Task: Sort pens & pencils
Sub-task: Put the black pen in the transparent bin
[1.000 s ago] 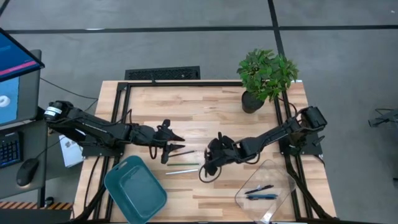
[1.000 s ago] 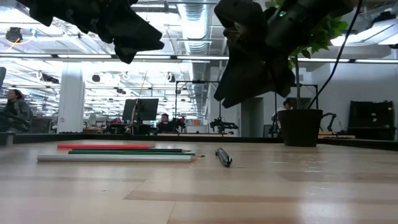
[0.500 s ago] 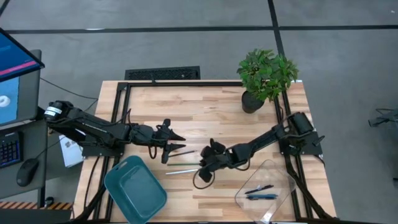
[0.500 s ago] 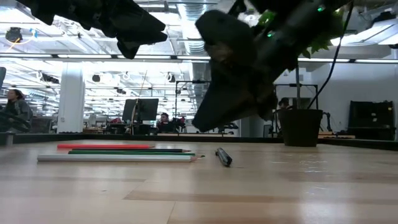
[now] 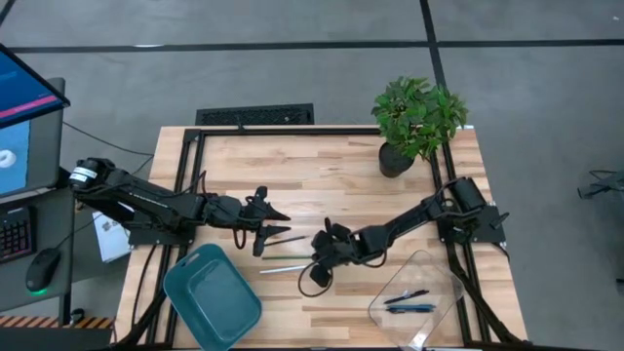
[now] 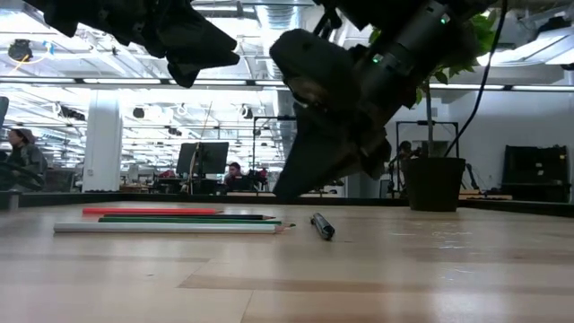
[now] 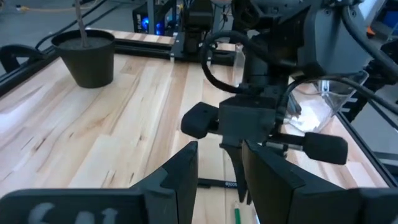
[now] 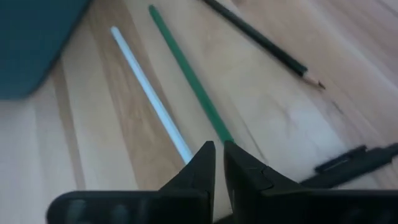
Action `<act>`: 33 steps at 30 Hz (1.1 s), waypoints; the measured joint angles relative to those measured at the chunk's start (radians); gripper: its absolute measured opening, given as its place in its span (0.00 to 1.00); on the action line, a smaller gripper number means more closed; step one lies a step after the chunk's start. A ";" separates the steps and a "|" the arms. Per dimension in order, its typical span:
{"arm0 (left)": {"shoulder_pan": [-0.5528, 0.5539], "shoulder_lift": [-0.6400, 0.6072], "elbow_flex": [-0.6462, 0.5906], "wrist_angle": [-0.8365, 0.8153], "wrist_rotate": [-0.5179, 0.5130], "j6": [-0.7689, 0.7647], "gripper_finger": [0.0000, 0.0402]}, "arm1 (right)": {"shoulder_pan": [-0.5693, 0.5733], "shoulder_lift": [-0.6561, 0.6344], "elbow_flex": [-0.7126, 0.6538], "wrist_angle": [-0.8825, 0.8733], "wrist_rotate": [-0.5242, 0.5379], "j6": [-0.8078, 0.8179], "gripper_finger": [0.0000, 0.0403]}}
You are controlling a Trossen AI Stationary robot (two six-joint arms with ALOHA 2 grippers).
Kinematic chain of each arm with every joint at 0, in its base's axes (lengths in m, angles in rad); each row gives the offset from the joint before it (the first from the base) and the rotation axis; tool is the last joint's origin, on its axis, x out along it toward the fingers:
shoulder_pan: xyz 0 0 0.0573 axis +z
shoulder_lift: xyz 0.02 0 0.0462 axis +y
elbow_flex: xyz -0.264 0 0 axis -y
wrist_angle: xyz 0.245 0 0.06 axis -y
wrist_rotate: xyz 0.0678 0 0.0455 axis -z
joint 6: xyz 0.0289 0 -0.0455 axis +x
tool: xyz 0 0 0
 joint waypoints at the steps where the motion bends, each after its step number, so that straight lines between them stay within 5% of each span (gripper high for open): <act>1: 0.000 0.000 0.000 0.000 0.000 0.000 0.29 | 0.000 0.000 -0.001 -0.006 0.000 0.000 0.11; 8: 0.000 0.000 0.000 0.000 0.000 0.000 0.29 | 0.002 0.000 -0.001 -0.002 -0.005 0.000 0.04; 33: 0.000 0.000 0.000 -0.004 0.000 -0.005 0.29 | 0.033 0.000 -0.001 -0.110 -0.015 0.025 0.05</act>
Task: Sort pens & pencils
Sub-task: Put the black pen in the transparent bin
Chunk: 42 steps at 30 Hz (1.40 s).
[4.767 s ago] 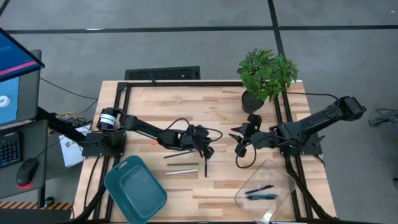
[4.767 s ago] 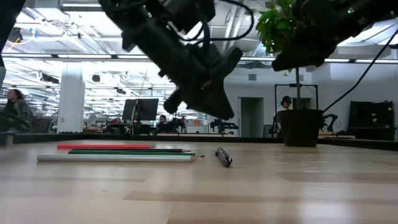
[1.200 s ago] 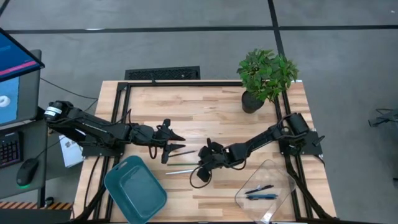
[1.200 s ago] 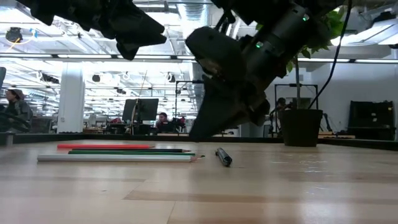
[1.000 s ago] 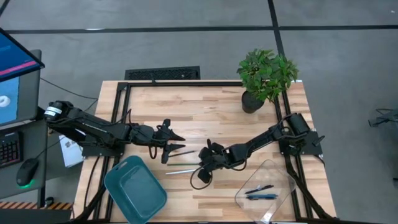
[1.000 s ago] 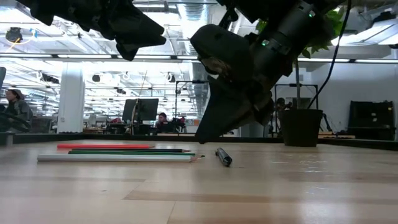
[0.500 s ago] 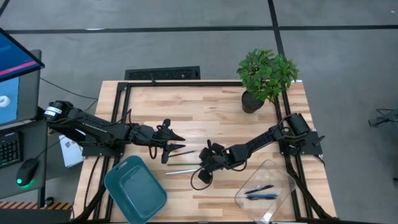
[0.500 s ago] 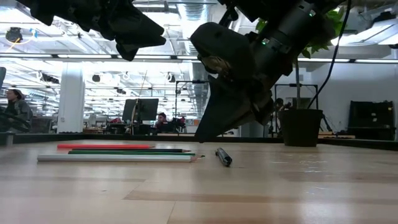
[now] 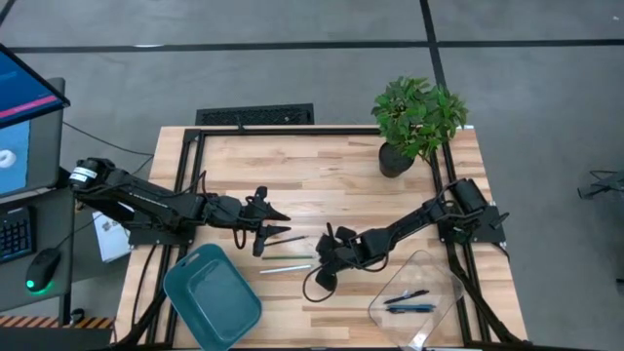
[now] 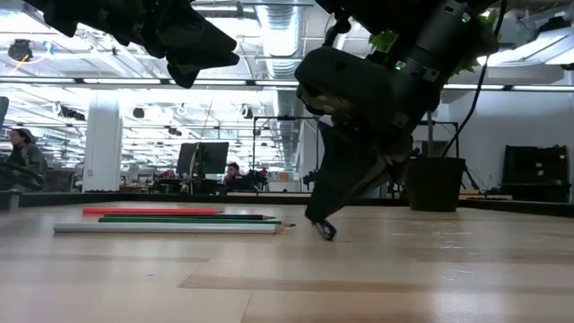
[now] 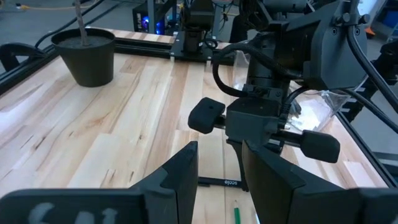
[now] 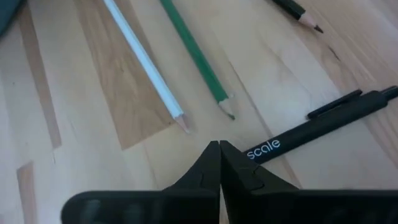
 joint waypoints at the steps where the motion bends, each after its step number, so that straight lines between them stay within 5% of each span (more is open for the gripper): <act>1: 0.000 0.000 0.000 0.000 0.000 0.000 0.29 | 0.000 0.000 0.000 -0.006 0.000 0.001 0.04; 23: 0.000 0.000 0.000 0.000 0.000 -0.001 0.29 | -0.002 -0.003 0.003 -0.157 0.002 0.012 0.08; 30: 0.000 0.000 0.000 0.000 0.000 -0.001 0.29 | 0.006 -0.004 0.003 -0.192 0.005 0.025 0.02; 36: 0.000 0.000 0.000 0.000 0.000 -0.001 0.29 | 0.013 -0.004 0.003 -0.241 0.014 0.067 0.08; 42: 0.000 0.000 0.000 -0.002 0.000 -0.001 0.29 | 0.032 -0.007 0.004 -0.303 0.036 0.094 0.02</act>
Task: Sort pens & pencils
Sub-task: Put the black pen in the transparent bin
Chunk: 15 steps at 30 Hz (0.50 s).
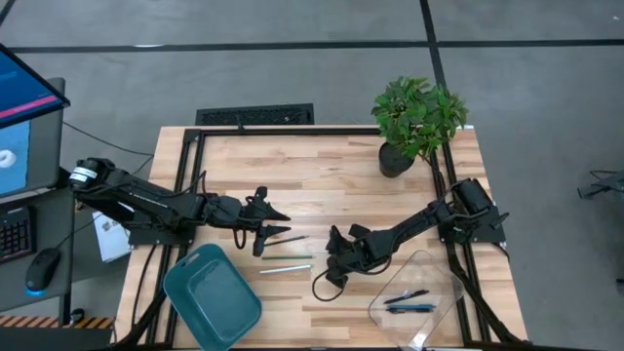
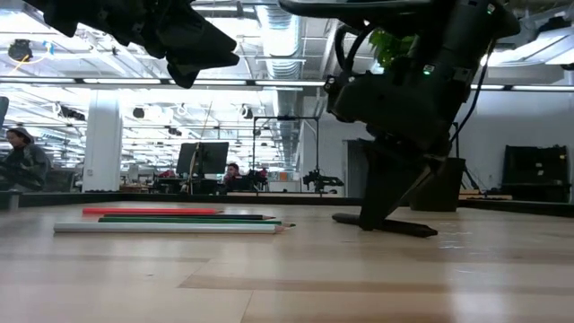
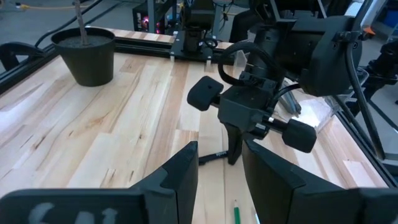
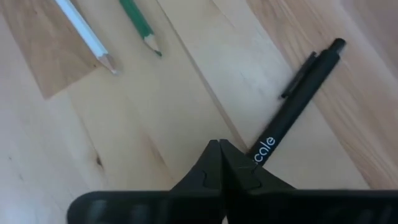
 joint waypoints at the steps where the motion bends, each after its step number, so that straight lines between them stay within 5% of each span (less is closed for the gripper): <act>1: 0.000 0.000 0.000 0.000 0.000 0.000 0.29 | 0.002 -0.005 0.000 -0.015 0.002 0.007 0.02; 8: 0.000 0.000 0.000 -0.002 0.000 0.000 0.29 | 0.021 -0.033 -0.003 -0.162 0.038 0.092 0.09; 15: 0.000 0.000 0.000 -0.001 0.000 0.000 0.29 | 0.033 -0.062 -0.008 -0.343 0.069 0.151 0.04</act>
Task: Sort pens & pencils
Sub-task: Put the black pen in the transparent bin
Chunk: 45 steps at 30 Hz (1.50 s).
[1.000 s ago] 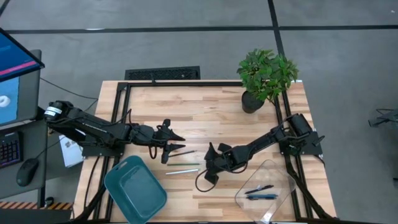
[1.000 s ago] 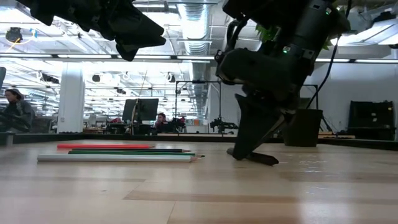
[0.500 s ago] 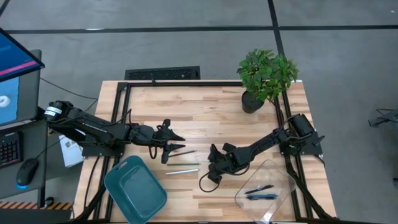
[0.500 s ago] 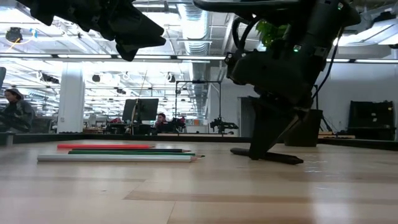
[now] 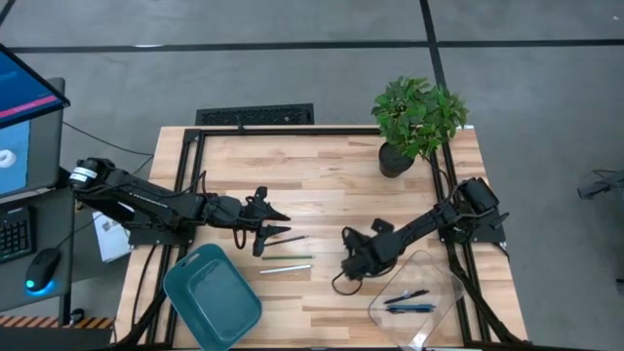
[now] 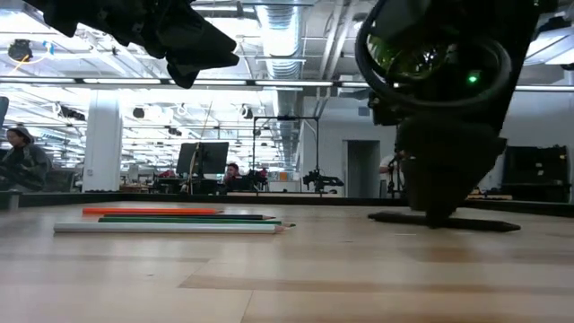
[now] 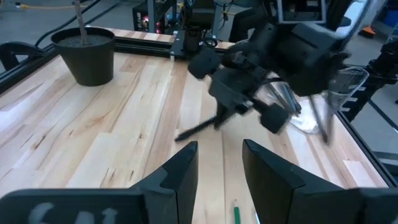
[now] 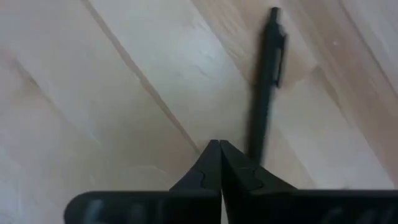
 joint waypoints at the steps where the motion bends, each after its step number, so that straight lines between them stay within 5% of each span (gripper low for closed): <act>1: 0.000 0.000 0.000 0.000 0.000 0.000 0.29 | 0.000 -0.003 -0.006 -0.030 0.006 0.002 0.04; 18: 0.000 0.000 0.000 -0.004 -0.005 0.000 0.29 | 0.000 -0.006 0.048 -0.141 0.087 0.010 0.09; 26: 0.000 0.000 0.000 -0.023 -0.004 0.000 0.29 | 0.072 -0.162 0.109 -0.140 0.274 -0.112 0.11; 33: 0.000 0.000 0.000 -0.025 -0.004 0.000 0.29 | 0.103 -0.323 0.052 -0.247 0.282 -0.127 0.11; 45: 0.000 0.000 0.000 -0.018 -0.033 -0.020 0.29 | 0.182 -0.603 -0.243 0.103 0.217 -0.597 0.12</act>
